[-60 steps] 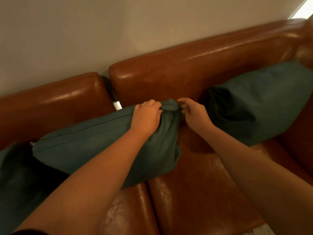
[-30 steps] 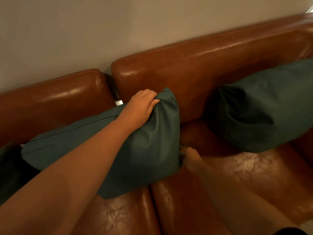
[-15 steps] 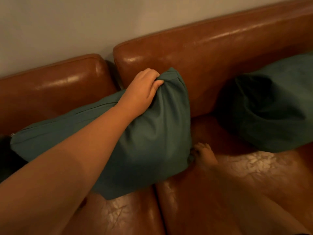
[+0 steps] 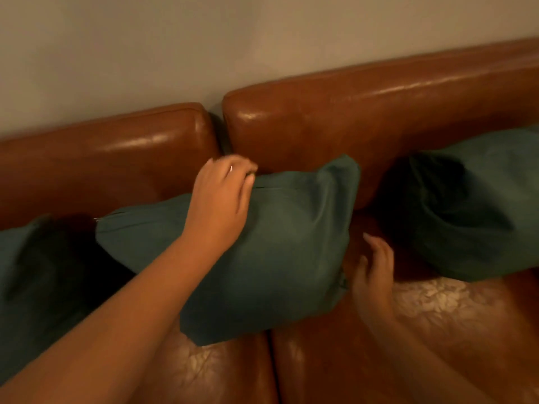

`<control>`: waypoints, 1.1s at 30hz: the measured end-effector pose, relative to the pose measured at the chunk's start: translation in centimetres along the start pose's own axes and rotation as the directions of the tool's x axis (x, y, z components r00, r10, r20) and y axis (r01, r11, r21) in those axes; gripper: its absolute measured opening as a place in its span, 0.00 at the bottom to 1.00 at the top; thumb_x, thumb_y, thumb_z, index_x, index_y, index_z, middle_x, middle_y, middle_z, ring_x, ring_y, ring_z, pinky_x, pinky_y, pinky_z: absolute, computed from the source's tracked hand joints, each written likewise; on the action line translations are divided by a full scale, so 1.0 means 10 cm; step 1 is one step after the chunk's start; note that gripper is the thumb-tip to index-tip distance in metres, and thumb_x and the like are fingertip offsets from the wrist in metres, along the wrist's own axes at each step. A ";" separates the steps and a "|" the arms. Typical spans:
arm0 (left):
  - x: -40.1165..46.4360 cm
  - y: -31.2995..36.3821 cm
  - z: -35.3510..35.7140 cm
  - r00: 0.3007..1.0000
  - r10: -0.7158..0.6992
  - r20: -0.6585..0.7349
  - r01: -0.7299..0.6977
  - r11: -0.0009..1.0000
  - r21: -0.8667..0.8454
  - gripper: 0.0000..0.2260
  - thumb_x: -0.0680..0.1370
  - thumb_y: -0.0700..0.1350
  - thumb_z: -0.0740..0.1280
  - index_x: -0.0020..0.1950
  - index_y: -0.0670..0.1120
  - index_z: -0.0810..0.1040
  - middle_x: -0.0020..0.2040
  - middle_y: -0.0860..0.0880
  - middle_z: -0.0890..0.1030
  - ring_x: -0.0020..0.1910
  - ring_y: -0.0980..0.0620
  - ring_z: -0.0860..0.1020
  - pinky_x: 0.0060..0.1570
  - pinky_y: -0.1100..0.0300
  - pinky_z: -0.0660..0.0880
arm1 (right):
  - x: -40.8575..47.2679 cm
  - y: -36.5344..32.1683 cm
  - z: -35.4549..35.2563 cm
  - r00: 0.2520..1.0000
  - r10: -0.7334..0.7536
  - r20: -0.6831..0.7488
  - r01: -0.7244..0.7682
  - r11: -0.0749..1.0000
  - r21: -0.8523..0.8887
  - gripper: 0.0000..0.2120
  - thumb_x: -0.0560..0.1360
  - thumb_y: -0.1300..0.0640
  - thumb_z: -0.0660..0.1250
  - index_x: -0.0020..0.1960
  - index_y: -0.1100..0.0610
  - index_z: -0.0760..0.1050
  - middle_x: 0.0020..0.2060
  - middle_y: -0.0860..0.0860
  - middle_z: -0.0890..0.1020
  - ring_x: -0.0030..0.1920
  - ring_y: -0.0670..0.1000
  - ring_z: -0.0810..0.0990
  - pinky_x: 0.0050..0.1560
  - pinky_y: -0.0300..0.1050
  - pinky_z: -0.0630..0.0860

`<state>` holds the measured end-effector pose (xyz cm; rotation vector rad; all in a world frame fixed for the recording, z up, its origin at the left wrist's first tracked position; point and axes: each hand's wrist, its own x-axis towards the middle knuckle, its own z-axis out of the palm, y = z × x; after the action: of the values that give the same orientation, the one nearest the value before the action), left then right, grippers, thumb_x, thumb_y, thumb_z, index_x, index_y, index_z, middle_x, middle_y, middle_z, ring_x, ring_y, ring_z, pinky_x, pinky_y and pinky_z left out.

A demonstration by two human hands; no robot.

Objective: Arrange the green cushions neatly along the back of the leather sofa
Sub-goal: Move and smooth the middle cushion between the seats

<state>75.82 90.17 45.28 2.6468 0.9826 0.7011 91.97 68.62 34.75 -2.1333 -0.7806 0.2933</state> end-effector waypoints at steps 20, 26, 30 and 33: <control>-1.04 -0.53 0.31 0.988 -0.107 0.115 0.020 0.812 0.584 0.30 0.78 0.64 0.55 0.77 0.54 0.53 0.78 0.46 0.54 0.76 0.45 0.53 0.70 0.32 0.49 | 0.82 -0.98 0.77 0.592 -0.609 0.528 0.802 0.384 -0.456 0.26 0.80 0.45 0.47 0.77 0.51 0.54 0.76 0.51 0.58 0.76 0.56 0.56 0.73 0.63 0.51; -1.07 -0.50 0.28 0.990 -0.098 0.097 0.024 0.819 0.574 0.30 0.78 0.64 0.54 0.77 0.54 0.53 0.77 0.46 0.54 0.76 0.42 0.53 0.69 0.31 0.48 | 1.26 -0.66 0.38 0.683 -0.490 0.542 0.725 0.358 -0.588 0.26 0.81 0.46 0.47 0.77 0.51 0.53 0.76 0.50 0.59 0.76 0.54 0.54 0.74 0.60 0.46; -1.13 -0.64 0.06 0.973 -0.226 0.045 0.158 0.798 0.582 0.29 0.77 0.63 0.53 0.76 0.55 0.55 0.77 0.43 0.56 0.75 0.38 0.54 0.68 0.30 0.46 | 1.59 -0.53 0.01 0.844 -0.318 0.433 0.536 0.455 -0.711 0.26 0.81 0.44 0.45 0.76 0.51 0.56 0.77 0.51 0.57 0.77 0.57 0.50 0.71 0.65 0.39; -1.18 -0.96 -0.32 0.918 -0.385 -0.097 0.382 0.790 0.479 0.27 0.78 0.59 0.54 0.76 0.52 0.59 0.77 0.39 0.55 0.75 0.35 0.52 0.68 0.33 0.44 | 1.71 -0.59 -0.26 0.856 -0.298 0.423 0.513 0.595 -0.619 0.23 0.82 0.46 0.49 0.75 0.52 0.61 0.76 0.51 0.60 0.77 0.55 0.52 0.73 0.61 0.41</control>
<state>61.15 89.72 40.29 2.6863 1.8433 0.3796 104.01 80.38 41.94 -2.5466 -1.7727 0.0179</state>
